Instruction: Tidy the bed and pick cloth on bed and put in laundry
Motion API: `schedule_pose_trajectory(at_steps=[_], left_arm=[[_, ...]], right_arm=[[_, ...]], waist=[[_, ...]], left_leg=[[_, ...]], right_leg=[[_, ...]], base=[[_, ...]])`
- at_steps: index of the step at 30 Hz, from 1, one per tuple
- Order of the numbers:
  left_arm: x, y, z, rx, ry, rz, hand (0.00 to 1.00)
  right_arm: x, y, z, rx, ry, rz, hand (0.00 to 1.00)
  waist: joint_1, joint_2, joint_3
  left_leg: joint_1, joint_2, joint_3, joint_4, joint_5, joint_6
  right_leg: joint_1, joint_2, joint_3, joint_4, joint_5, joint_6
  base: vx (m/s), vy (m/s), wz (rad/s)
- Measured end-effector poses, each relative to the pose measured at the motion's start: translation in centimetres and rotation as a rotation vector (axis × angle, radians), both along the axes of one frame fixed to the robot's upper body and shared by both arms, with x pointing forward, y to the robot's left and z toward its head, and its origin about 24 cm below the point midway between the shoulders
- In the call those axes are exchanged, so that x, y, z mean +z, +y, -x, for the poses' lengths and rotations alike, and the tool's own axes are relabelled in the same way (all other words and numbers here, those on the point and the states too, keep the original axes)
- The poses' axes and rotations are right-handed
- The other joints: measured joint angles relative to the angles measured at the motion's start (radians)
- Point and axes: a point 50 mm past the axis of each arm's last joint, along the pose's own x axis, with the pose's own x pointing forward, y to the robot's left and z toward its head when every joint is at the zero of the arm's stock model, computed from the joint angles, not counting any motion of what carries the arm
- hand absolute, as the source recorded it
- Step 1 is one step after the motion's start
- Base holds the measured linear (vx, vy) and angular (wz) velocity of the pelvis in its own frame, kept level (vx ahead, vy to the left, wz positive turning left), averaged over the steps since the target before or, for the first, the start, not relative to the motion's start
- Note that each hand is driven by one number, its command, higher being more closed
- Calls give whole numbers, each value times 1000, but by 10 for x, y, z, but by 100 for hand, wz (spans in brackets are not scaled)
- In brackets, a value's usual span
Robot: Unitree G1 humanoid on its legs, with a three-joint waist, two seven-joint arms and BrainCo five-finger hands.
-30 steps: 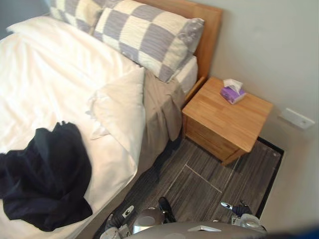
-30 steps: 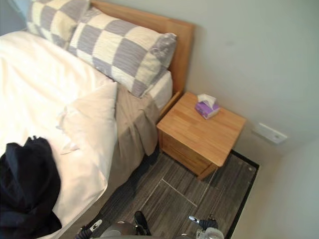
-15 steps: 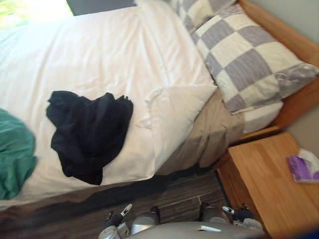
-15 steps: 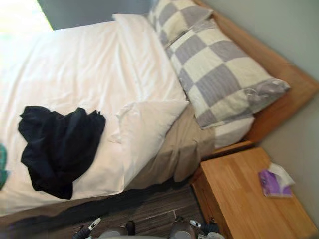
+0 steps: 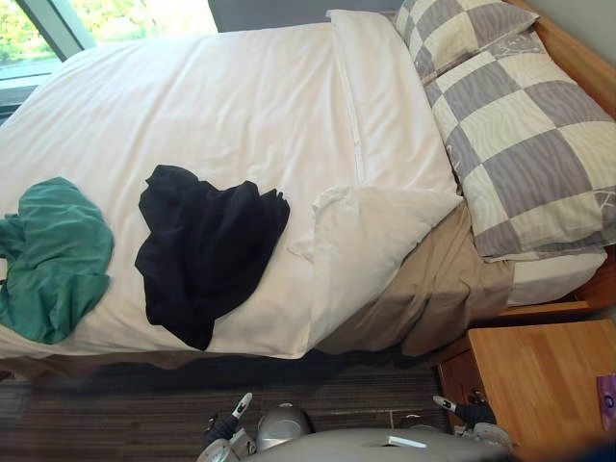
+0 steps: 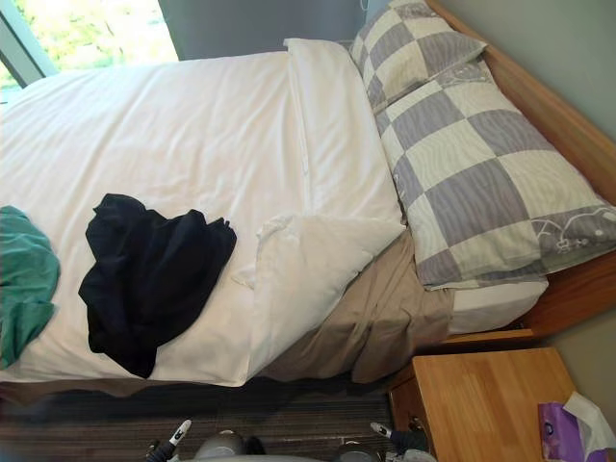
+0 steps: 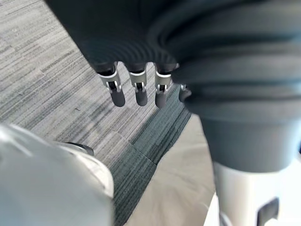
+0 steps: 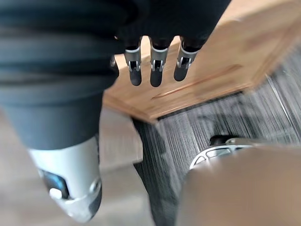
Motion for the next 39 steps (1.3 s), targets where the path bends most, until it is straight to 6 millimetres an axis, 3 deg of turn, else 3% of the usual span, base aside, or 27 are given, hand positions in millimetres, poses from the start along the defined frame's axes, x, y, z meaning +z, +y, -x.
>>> schedule_pose_trajectory(at_steps=[1, 2, 4, 5, 7, 9, 10, 11, 12, 14, 15, 17, 20, 28, 35, 39], left_arm=[[0, 2, 3, 12, 5, -3, 0], [0, 5, 9, 39, 16, -7, 0], [0, 9, 12, 70, 19, -8, 0], [0, 7, 13, 75, 17, -4, 0], [-1, 3, 16, 88, 15, 16, 0], [-2, 3, 21, 83, 28, 14, 0], [-2, 4, 23, 83, 30, 11, 0], [-1, 6, 27, 81, 39, 4, 0], [-1, 6, 30, 74, 48, 2, 0], [-3, 3, 43, 22, 93, 3, 0], [-3, 3, 46, 6, 103, 4, 0], [-3, 7, 48, -86, 127, -6, 0], [-3, 12, 46, -191, 150, -27, 0], [-2, 10, 26, -368, 134, -53, 0], [0, 11, 16, -412, 114, -66, 0], [2, 14, -2, -438, 71, -86, 0]], right_arm=[[-1, 2, 6, -53, 2, -20, 0], [-4, 7, 20, -169, 12, -56, 0], [-1, 3, 30, -264, -5, -63, 0], [2, -3, 30, -286, -27, -50, 0], [26, -36, 13, -332, -173, 58, 0], [78, -87, -19, -316, -395, 271, 0], [93, -98, -26, -303, -446, 328, 0], [124, -117, -40, -264, -542, 443, 0], [139, -124, -48, -241, -587, 500, 0], [192, -137, -74, -130, -718, 715, 0], [200, -138, -78, -91, -722, 776, 0], [218, -134, -98, 18, -727, 917, 0], [230, -118, -125, 131, -765, 985, 0], [270, -54, -207, 571, -936, 1110, 0], [290, -12, -244, 784, -1016, 1148, 0], [316, 4, -258, 867, -1083, 1215, 0]], waist=[[0, -2, -5], [-5, -22, -23], [-9, -16, -33], [-12, -19, -38], [-33, -7, -46], [-37, 11, -61], [-36, 11, -63], [-31, 11, -64], [-31, 9, -64], [-34, -2, -73], [-34, -6, -75], [-32, -16, -84], [-37, -20, -84], [-25, -2, -45], [7, -2, 19], [18, 6, 78]], left_leg=[[8, -7, 5, -25, 13, -1], [37, -23, 11, -81, 42, -5], [66, -37, 17, -147, 74, -9], [75, -40, 21, -166, 82, -8], [85, -50, 31, -215, 96, -10], [87, -57, 41, -240, 96, -12], [89, -57, 43, -244, 96, -12], [94, -57, 48, -250, 98, -14], [94, -57, 47, -250, 99, -15], [86, -55, 34, -251, 109, -15], [83, -55, 29, -251, 114, -15], [75, -54, 2, -251, 123, -15], [63, -58, -29, -247, 132, -11], [3, -64, -131, -247, 183, 3], [-59, -62, -175, -246, 214, 8], [-145, -51, -205, -184, 202, 20]], right_leg=[[-3, 0, 3, -3, 0, 0], [2, -1, 7, -9, 1, 1], [8, 1, 8, -10, 1, 1], [9, 1, 9, -9, 1, 1], [0, 4, 15, -13, 1, 1], [-10, 4, 21, -13, 2, 1], [-9, 4, 21, -12, 2, 2], [-8, 5, 21, -11, 2, 1], [-8, 6, 21, -12, 2, 1], [-10, 11, 21, -16, 2, 1], [-10, 12, 20, -18, 2, 1], [-10, 17, 19, -20, 2, 1], [-10, 18, 19, -29, 2, 0], [-11, 32, -3, -76, 48, -11], [-47, 34, -10, -87, 62, -9], [-110, 35, -11, -56, 69, -14]], base=[[-10, 1, -15], [-15, -14, -9], [-59, -25, -6], [-94, -22, -7], [-73, 0, -6], [-51, 20, -3], [0, 0, 0], [0, 0, 0], [0, 0, 0], [28, -28, 8], [55, -37, 15], [63, -46, 21], [64, -23, 26], [-3, -20, 25], [-87, 8, 17], [-127, 30, 15]])
